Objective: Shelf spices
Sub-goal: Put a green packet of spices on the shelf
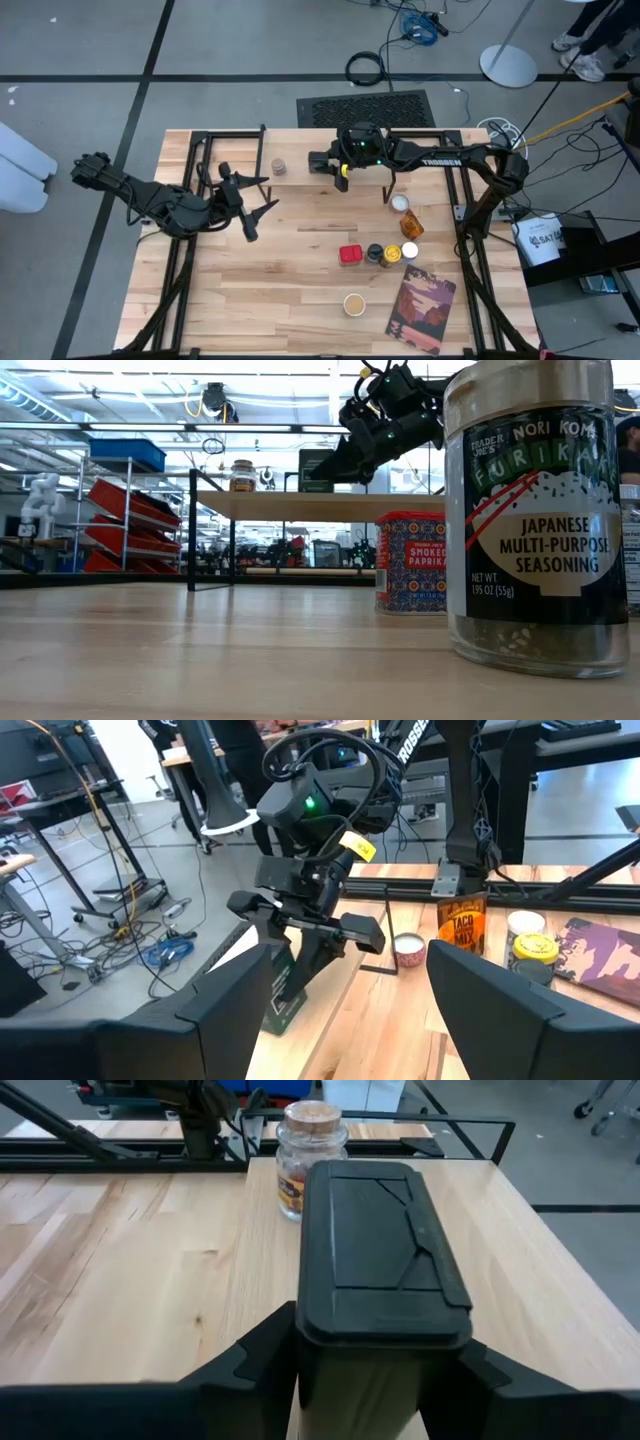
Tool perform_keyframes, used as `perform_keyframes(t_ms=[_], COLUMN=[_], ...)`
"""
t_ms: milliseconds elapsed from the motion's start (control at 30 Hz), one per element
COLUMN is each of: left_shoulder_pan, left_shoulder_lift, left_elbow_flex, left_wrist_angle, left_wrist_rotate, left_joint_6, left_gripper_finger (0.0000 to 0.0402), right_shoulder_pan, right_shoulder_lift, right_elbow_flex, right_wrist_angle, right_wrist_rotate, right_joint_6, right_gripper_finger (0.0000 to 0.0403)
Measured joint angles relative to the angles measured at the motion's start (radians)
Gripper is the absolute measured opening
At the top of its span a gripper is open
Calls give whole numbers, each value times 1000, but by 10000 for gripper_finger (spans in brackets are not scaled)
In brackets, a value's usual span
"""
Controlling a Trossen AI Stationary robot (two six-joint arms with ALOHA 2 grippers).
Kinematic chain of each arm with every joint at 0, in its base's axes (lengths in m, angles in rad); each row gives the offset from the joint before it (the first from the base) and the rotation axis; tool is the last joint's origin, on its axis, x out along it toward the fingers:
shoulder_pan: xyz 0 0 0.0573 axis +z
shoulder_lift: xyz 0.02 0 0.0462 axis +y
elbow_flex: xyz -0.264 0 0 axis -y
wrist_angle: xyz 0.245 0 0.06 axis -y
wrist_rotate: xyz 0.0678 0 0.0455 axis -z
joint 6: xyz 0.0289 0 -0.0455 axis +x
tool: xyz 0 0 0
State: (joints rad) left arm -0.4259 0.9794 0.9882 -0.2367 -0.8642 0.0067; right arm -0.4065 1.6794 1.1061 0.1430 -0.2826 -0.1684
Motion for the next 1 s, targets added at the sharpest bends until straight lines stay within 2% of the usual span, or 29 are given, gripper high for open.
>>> perform_keyframes(t_ms=[400, 733, 1000], left_shoulder_pan=[0, 0, 0], left_shoulder_lift=[0, 0, 0], left_elbow_flex=[0, 0, 0], left_wrist_angle=[0, 0, 2], left_wrist_rotate=[0, 0, 0], left_joint_6=[0, 0, 0], left_gripper_finger=[279, 279, 279], right_shoulder_pan=[-13, -12, -12], right_shoulder_lift=[-17, -118, -123], right_elbow_flex=[0, 0, 0], right_wrist_angle=[-26, -139, -148], right_wrist_rotate=[-4, -13, -12], right_joint_6=[-17, -32, -39], right_gripper_finger=[163, 209, 226])
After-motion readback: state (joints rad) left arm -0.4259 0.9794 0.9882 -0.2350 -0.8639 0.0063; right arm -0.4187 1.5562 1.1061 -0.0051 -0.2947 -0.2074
